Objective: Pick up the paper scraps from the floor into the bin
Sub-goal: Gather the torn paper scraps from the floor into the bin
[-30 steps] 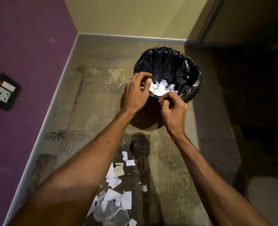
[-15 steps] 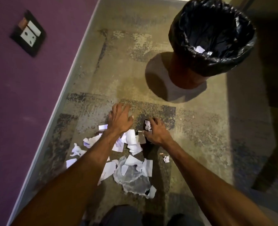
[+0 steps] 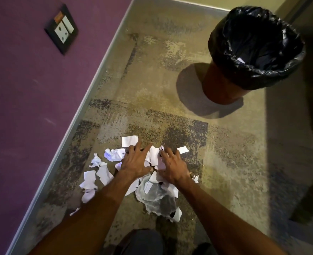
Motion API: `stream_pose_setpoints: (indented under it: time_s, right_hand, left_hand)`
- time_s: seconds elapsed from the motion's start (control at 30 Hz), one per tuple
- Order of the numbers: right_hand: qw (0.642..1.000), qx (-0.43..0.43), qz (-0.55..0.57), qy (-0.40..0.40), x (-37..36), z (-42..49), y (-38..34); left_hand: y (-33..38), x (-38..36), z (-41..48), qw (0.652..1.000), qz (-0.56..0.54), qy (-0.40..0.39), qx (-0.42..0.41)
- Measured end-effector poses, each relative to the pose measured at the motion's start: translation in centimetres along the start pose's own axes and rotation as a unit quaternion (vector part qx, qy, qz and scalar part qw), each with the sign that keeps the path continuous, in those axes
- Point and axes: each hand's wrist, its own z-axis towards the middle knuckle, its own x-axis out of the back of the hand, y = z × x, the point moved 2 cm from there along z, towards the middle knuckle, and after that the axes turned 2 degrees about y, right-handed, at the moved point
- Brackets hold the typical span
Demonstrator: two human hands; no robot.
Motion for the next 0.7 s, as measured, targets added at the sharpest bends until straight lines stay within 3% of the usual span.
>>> stream_pose_setpoints:
  time_s: [0.07,0.17,0.3,0.37,0.47,0.7]
  right_hand:
    - [1.000,0.008,-0.005,0.015,0.4,-0.8,0.1]
    - [0.995,-0.007,0.009,0.099,1.6,-1.6,1.1]
    - [0.963,-0.137,0.115,0.204,2.4,-1.4,3.3]
    - [0.963,-0.183,0.144,0.136,1.9,-0.7,4.1]
    - [0.983,-0.134,0.123,0.008,-0.1,-0.2,3.5]
    - [0.999,-0.025,-0.023,0.010,0.6,-0.7,1.1]
  left_hand:
    - [0.4,0.3,0.0,1.000,0.008,0.029,-0.003]
    - [0.2,0.6,0.3,0.997,0.043,0.065,-0.021]
    - [-1.5,0.3,1.6,0.995,0.091,0.021,0.032]
    - [-2.3,0.2,2.1,0.995,0.073,-0.026,0.058]
    - [-2.3,-0.2,1.8,0.996,0.056,-0.053,0.046]
    - [-0.7,0.6,0.6,0.999,0.036,0.020,-0.015]
